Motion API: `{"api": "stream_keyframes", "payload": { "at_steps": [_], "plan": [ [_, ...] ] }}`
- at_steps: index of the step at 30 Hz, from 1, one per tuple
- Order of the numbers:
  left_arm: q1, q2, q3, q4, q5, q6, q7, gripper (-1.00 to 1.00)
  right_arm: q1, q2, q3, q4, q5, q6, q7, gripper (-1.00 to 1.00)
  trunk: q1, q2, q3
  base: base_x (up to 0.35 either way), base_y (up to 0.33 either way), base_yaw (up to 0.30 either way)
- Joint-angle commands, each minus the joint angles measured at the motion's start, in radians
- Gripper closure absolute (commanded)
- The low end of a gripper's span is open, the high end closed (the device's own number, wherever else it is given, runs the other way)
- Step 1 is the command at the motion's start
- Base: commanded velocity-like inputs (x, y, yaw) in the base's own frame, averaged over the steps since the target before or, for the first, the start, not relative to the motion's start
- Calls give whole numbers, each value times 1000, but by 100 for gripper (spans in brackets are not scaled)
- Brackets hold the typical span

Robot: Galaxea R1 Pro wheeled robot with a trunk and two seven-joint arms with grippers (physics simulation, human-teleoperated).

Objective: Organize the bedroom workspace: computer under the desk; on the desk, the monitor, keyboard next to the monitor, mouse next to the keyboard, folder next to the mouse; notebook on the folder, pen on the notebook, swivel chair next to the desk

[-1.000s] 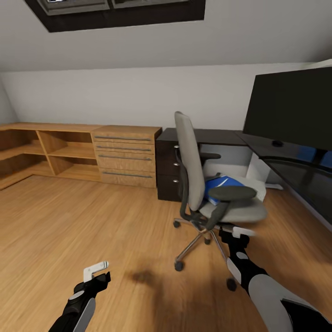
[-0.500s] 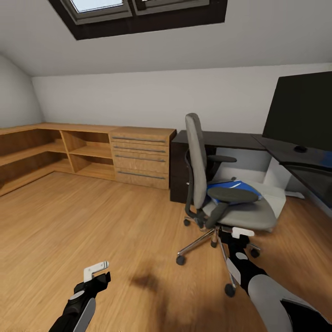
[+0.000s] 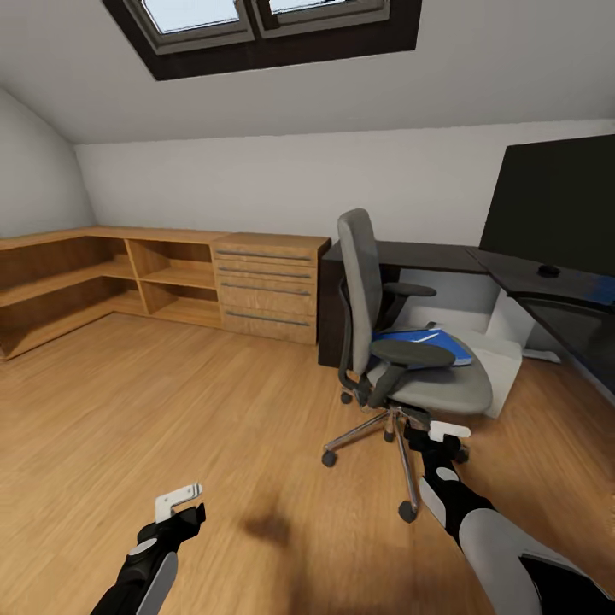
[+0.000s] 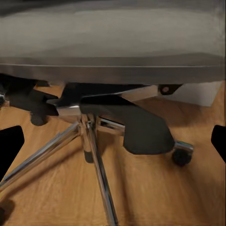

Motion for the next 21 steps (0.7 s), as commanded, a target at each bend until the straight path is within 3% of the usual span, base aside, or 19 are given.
{"api": "stream_keyframes", "payload": {
  "at_steps": [1,9,14,19,21],
  "plan": [
    [0,1,-4,-2,10,3,10,-100,-1,0,-6,2,10,-3,-3,-100,-1,0,-1,-333,-50,0],
    [0,2,-3,-2,10,2,10,-100,0,0,-6,12,10,-3,-2,-100,-1,0,-1,-228,-60,-12],
    [0,3,-3,-3,10,2,10,-100,0,-1,-8,13,5,0,-2,-100,-1,0,-1,-21,-7,-222],
    [0,3,-3,-3,10,2,11,-100,0,2,-7,14,-75,-3,1,-100,-1,0,-1,-2,-1,-266],
    [0,3,-3,-3,10,2,11,-100,0,13,-5,13,-87,-4,2,-100,-1,0,-1,0,0,-226]
  ]
}}
